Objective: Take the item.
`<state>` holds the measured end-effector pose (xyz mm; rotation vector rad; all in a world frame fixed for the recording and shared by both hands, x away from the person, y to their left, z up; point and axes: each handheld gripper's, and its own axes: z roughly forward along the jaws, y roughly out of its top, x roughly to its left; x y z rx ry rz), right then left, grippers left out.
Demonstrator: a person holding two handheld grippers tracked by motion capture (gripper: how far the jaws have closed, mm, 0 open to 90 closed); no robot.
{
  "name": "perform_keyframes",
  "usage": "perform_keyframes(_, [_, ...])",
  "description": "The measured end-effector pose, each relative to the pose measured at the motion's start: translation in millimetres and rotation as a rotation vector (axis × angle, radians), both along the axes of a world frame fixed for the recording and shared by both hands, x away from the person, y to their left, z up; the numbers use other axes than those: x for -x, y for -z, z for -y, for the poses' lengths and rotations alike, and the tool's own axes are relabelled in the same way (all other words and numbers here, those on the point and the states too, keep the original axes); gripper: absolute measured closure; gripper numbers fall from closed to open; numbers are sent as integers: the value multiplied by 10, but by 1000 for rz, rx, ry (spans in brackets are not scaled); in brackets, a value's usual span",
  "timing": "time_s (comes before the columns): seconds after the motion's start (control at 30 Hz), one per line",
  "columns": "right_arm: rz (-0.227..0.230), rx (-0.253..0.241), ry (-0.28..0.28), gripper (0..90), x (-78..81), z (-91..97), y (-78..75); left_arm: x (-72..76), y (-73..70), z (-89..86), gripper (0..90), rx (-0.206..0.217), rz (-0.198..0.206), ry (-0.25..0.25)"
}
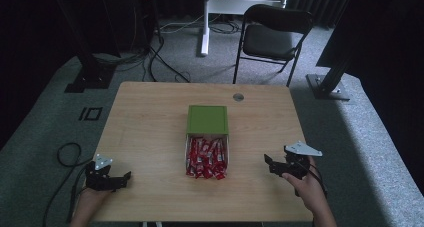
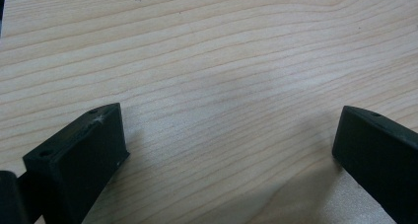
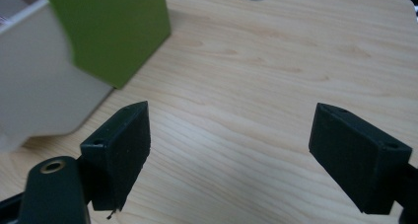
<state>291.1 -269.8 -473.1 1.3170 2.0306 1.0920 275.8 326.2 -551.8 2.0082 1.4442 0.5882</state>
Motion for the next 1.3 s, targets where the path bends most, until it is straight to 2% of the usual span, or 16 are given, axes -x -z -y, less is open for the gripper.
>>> perform_keyframes(0.23, [46,-10,-46,161,21,-116,-199,0,0,0,7,0,0,0])
perform_keyframes(0.5, [70,-21,-95,161,-28,-271,-358,0,0,0,7,0,0,0])
perform_keyframes(0.9, [79,-33,-180,161,-73,-547,-471,0,0,-1,7,0,0,0])
perform_keyframes(1.3, [78,-33,-255,161,-113,-820,-502,0,1,0,7,1,1,-1])
